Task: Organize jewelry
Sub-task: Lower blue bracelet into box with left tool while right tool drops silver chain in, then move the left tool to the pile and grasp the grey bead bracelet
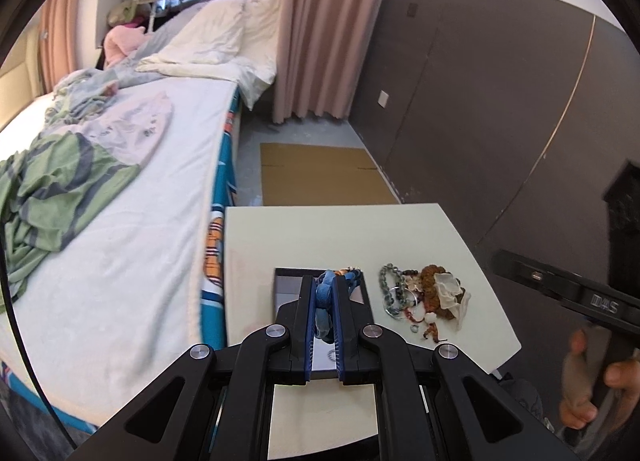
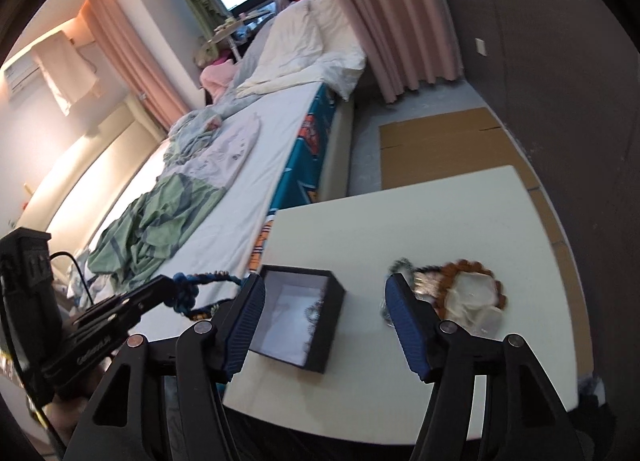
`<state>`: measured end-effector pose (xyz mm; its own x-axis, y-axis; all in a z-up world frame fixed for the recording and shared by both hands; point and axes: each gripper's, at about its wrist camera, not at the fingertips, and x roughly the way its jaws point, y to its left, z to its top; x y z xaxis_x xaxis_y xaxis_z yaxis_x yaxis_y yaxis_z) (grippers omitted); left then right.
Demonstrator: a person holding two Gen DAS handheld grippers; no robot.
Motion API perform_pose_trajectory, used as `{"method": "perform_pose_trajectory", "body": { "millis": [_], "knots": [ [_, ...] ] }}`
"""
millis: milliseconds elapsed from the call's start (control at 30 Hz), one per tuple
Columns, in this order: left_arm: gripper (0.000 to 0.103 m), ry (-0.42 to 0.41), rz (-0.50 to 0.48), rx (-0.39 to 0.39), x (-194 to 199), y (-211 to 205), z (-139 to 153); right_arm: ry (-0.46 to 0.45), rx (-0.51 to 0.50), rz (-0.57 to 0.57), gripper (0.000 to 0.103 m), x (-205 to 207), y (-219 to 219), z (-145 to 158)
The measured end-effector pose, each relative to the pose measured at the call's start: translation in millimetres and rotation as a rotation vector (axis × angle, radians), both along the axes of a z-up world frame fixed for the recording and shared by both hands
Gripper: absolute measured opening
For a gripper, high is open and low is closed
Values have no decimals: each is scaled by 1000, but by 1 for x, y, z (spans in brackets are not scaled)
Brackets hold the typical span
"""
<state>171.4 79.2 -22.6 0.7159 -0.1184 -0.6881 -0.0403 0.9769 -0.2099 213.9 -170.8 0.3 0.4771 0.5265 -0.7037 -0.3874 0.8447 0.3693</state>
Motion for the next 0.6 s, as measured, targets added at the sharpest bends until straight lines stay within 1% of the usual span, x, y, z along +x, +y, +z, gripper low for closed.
{"method": "perform_pose_trajectory", "body": {
  "millis": [100,167,233,300,367,400,433,467,500,600],
  "knots": [
    [8,18,-21,-10,11,-9,-8,0,-9,-48,64,-5,-28,1],
    [8,30,-31,-33,20,-13,-14,1,-12,-86,64,-10,-48,1],
    [8,36,-29,-49,28,-17,-18,6,-9,-115,64,-11,-63,1],
    [10,59,-20,-59,36,-19,-24,10,-10,-145,64,-13,-78,0],
    [27,76,-9,-101,42,-17,-27,16,-16,-172,64,-15,-92,-3],
    [48,73,-4,-123,42,-17,-27,19,-17,-181,64,-16,-97,-5],
    [67,64,0,-130,41,-18,-26,25,-18,-190,64,-17,-101,-7],
    [72,49,5,-131,40,-18,-24,31,-19,-200,64,-17,-106,-9],
    [75,35,2,-127,39,-21,-21,38,-21,-209,64,-17,-111,-12],
    [75,46,-19,-112,41,-31,-19,57,-23,-225,64,-18,-121,-21]
  ]
}}
